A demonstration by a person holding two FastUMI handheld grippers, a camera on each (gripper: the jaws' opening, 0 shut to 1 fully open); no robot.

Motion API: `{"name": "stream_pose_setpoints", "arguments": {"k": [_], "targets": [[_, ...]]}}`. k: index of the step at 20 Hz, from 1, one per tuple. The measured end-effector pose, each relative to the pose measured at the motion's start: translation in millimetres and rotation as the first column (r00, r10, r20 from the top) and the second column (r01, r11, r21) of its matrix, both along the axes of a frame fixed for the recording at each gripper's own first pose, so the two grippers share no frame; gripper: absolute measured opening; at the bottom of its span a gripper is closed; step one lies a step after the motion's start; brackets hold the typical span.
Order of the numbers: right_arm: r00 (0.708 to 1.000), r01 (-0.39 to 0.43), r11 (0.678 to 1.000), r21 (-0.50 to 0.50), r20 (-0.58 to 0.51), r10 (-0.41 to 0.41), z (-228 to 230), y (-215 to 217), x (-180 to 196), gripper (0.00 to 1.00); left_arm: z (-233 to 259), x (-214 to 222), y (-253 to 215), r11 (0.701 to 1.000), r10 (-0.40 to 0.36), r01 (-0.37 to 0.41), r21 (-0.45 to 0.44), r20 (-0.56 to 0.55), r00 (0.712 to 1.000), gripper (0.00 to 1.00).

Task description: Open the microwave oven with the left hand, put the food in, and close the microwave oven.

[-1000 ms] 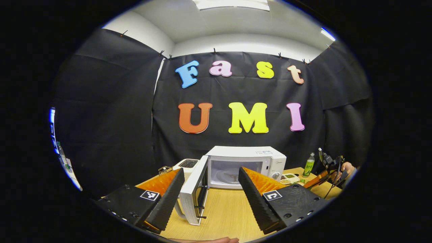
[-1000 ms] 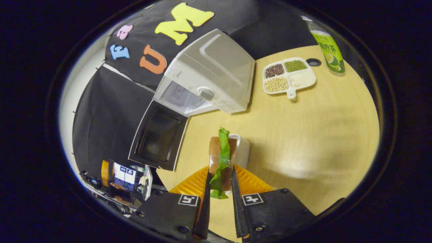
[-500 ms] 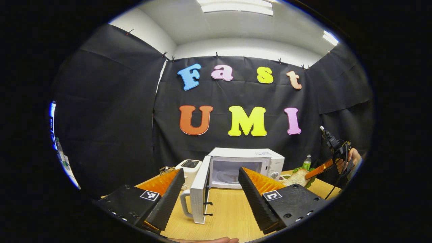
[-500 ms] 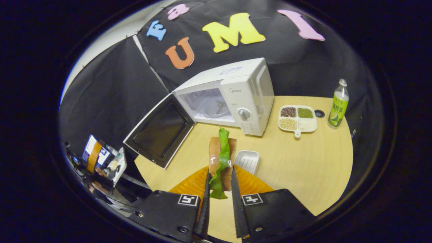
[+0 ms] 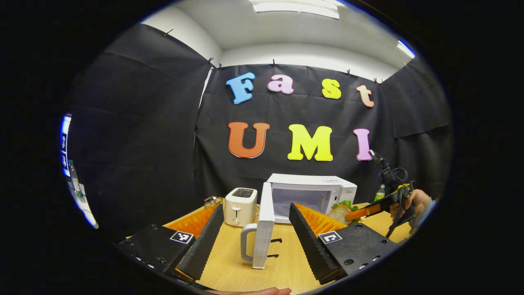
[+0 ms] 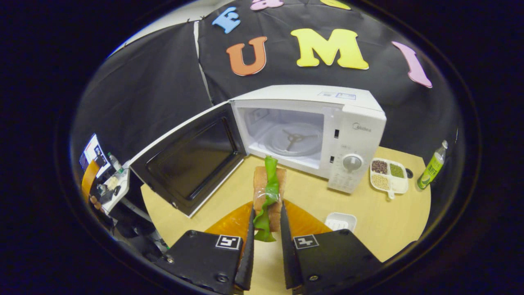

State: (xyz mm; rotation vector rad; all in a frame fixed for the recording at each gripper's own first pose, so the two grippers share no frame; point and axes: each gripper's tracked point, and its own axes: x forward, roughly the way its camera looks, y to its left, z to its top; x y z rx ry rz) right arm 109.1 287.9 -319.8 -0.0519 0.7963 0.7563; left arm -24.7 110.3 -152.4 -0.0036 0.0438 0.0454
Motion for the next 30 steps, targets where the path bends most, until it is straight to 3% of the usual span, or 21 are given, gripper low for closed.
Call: {"name": "stream_pose_setpoints", "arguments": {"k": [2,3,4,6,8,9,11,12,13,16,18,20,21,22,23,24,26,27,28,29,30], "targets": [[0.997,0.067,0.997,0.040,0.026,-0.068,-7.2,23.7,18.6,0.34,1.4,-0.2,5.0,1.000,0.001,-0.001,-0.001,0.005,1.000,0.95],[0.993,0.105,0.992,0.068,0.041,-0.108,-9.2,34.7,29.7,0.26,2.9,-0.6,6.2,1.000,0.000,0.000,-0.001,0.009,1.000,0.95],[0.987,0.143,0.985,0.102,0.058,-0.149,-10.0,45.2,40.5,0.34,2.6,-0.5,6.0,1.000,-0.003,0.003,-0.001,0.012,1.000,0.95],[0.957,0.264,0.946,0.189,0.073,-0.282,-11.0,59.9,61.4,0.34,0.4,0.1,2.6,1.000,-0.022,0.022,0.001,0.009,1.000,0.95],[0.889,0.403,0.851,0.338,0.079,-0.452,-12.5,76.4,87.4,0.26,-2.4,1.6,-1.3,0.999,-0.041,0.041,0.009,0.007,0.999,0.95],[0.850,0.448,0.792,0.414,0.078,-0.522,-11.9,83.5,98.1,0.34,-5.0,5.1,-0.2,0.999,-0.041,0.041,0.014,0.002,0.999,0.95],[0.772,0.501,0.681,0.533,0.081,-0.631,-15.2,95.5,120.2,0.34,-9.5,8.7,2.6,0.999,-0.034,0.034,0.028,-0.004,0.999,0.95],[0.743,0.515,0.647,0.562,0.084,-0.664,-21.3,101.0,131.5,0.33,-10.5,9.5,4.2,0.999,-0.030,0.030,0.035,-0.007,1.000,0.95],[0.718,0.525,0.618,0.585,0.086,-0.691,-30.2,105.9,141.2,0.33,-12.5,9.3,5.1,0.999,-0.026,0.026,0.042,-0.011,1.000,0.95],[0.698,0.542,0.593,0.596,0.074,-0.712,-61.4,127.8,166.2,0.34,-18.9,12.3,12.0,0.998,-0.010,0.012,0.063,-0.021,1.000,0.95],[0.669,0.561,0.545,0.624,0.046,-0.742,-70.1,135.0,186.4,0.33,-22.1,13.3,21.1,0.998,0.015,-0.013,0.067,-0.027,1.000,0.95],[0.670,0.555,0.555,0.620,0.061,-0.740,-71.2,142.9,204.4,0.33,-25.6,14.7,27.7,0.998,0.030,-0.029,0.059,-0.031,0.999,0.95],[0.672,0.549,0.568,0.613,0.081,-0.736,-72.3,147.0,210.2,0.25,-26.5,16.2,30.3,0.998,0.038,-0.036,0.055,-0.030,0.999,0.95],[0.668,0.548,0.580,0.603,0.102,-0.737,-75.8,148.6,214.9,0.25,-27.7,17.7,32.7,0.998,0.045,-0.044,0.053,-0.031,0.998,0.84],[0.664,0.548,0.586,0.597,0.117,-0.739,-80.3,148.0,217.2,0.25,-29.1,19.4,34.8,0.997,0.052,-0.050,0.052,-0.029,0.998,0.95],[0.664,0.550,0.598,0.583,0.130,-0.736,-85.1,146.7,219.5,0.35,-30.7,20.3,34.7,0.997,0.052,-0.050,0.051,-0.031,0.998,0.95],[0.676,0.550,0.628,0.550,0.148,-0.722,-95.7,144.8,224.0,0.37,-35.7,22.9,35.1,0.997,0.052,-0.050,0.052,-0.041,0.998,0.94],[0.683,0.545,0.644,0.537,0.163,-0.712,-95.8,144.9,224.1,0.37,-37.0,23.7,35.8,0.997,0.055,-0.052,0.054,-0.044,0.998,0.82],[0.680,0.542,0.661,0.519,0.190,-0.708,-95.7,142.7,225.6,0.29,-37.7,23.1,36.4,0.997,0.057,-0.054,0.059,-0.044,0.997,0.94],[0.675,0.543,0.677,0.497,0.221,-0.704,-96.2,140.2,225.9,0.31,-38.4,22.2,36.8,0.996,0.060,-0.057,0.065,-0.049,0.997,0.94],[0.670,0.548,0.690,0.472,0.246,-0.701,-97.3,136.9,227.4,0.41,-38.7,20.2,37.3,0.995,0.065,-0.060,0.074,-0.054,0.996,0.94]]}}
